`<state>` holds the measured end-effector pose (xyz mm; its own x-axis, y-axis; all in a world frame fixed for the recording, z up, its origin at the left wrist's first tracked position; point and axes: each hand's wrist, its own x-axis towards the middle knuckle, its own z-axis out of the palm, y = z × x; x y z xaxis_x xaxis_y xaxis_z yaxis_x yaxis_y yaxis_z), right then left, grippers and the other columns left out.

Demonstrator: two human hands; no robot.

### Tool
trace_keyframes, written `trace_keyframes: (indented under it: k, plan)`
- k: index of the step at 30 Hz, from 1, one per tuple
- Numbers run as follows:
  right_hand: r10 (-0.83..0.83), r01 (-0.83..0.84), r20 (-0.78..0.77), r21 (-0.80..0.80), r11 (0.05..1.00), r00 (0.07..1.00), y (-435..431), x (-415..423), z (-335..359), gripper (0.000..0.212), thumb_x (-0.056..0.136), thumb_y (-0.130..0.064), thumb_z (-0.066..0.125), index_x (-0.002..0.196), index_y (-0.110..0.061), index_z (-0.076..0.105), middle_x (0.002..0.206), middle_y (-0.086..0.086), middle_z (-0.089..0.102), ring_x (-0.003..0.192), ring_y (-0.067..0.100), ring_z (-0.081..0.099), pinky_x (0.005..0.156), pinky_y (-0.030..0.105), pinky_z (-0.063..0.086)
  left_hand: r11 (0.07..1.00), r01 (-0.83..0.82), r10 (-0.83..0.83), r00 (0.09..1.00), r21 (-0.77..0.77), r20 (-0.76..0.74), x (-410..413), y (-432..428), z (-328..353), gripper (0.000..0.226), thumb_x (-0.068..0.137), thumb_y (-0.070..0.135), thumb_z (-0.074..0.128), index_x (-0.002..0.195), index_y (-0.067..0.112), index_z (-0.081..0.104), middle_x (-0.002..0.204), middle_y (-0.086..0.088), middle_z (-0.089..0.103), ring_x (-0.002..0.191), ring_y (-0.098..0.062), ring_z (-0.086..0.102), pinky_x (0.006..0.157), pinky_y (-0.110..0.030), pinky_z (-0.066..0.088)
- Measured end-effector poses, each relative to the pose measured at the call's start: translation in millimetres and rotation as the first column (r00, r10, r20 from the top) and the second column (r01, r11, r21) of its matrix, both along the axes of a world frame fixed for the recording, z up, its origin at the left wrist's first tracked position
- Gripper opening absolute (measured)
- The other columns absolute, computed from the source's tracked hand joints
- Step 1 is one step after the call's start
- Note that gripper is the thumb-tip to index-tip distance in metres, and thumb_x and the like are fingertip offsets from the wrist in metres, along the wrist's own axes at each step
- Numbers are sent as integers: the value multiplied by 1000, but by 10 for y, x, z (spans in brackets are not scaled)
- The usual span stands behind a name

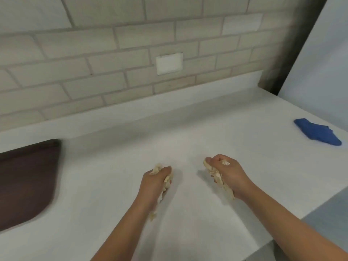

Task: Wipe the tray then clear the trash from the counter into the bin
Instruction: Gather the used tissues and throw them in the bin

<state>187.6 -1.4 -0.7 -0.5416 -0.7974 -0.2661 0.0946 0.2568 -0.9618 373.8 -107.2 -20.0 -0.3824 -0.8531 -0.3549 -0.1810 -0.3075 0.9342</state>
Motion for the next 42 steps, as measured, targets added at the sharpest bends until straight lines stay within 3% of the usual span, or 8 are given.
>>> trace_keyframes:
  k: [5,11,21,30,32,34,38,42]
  plan:
    - [-227,250,299,-41,967,927,1091,-829,161,18,84,-31,67,83,-15,58,73,5,54,65,19,54,68,34,44,916,297,-250,948,269,-196,-967,645,90,28,80,32,67,70,15,47,62,-5,46,45,-14,34,40,-19,24]
    - [-390,443,418,-35,896,821,2305,-1820,-134,17,85,-30,64,86,-14,60,70,4,57,61,17,55,63,31,43,787,527,-484,850,320,-210,-2455,1777,-16,24,81,34,67,70,16,56,65,-7,54,43,-14,42,37,-17,29]
    - [-684,651,437,251,717,585,4066,-3513,-1451,25,83,-31,67,97,-10,66,89,18,66,84,31,63,74,37,49,574,548,-557,806,609,-199,-4637,3647,-900,23,87,23,49,67,12,47,56,-6,47,33,-12,44,34,-11,31]
    - [-786,716,244,325,618,567,4534,-4181,-3426,18,89,-8,57,93,-15,74,87,-2,69,74,6,63,57,14,48,676,69,-250,958,734,141,-5479,3880,-3192,44,81,52,41,83,12,59,67,-4,57,54,-23,51,47,-23,41]
    - [-779,700,235,344,626,581,4543,-4302,-3954,14,88,-10,61,88,-13,75,88,2,70,76,12,64,60,18,48,674,26,-236,955,738,182,-5663,3968,-3670,50,89,44,38,114,9,64,106,-14,67,100,-37,63,85,-37,51]
    - [-778,693,196,362,624,597,4536,-4405,-4481,12,88,-16,62,90,-15,74,93,3,71,82,16,63,62,19,46,686,0,-226,951,728,212,-5828,4093,-4046,56,95,41,34,134,4,50,133,-20,52,128,-39,44,108,-43,33]
    - [-759,683,88,378,625,646,4428,-4557,-5473,12,89,-31,62,93,-26,72,94,-9,69,91,10,63,70,18,44,773,-3,-112,984,635,141,-6060,4399,-5015,60,83,51,34,108,6,66,107,-19,66,107,-37,59,93,-43,47]
    - [-606,631,-182,294,718,775,4365,-4582,-6320,34,85,-57,47,102,-32,63,105,-20,60,100,4,56,88,27,44,982,151,-167,974,112,151,-6159,4631,-5720,26,88,34,46,89,16,65,91,-9,65,90,-27,60,70,-30,45]
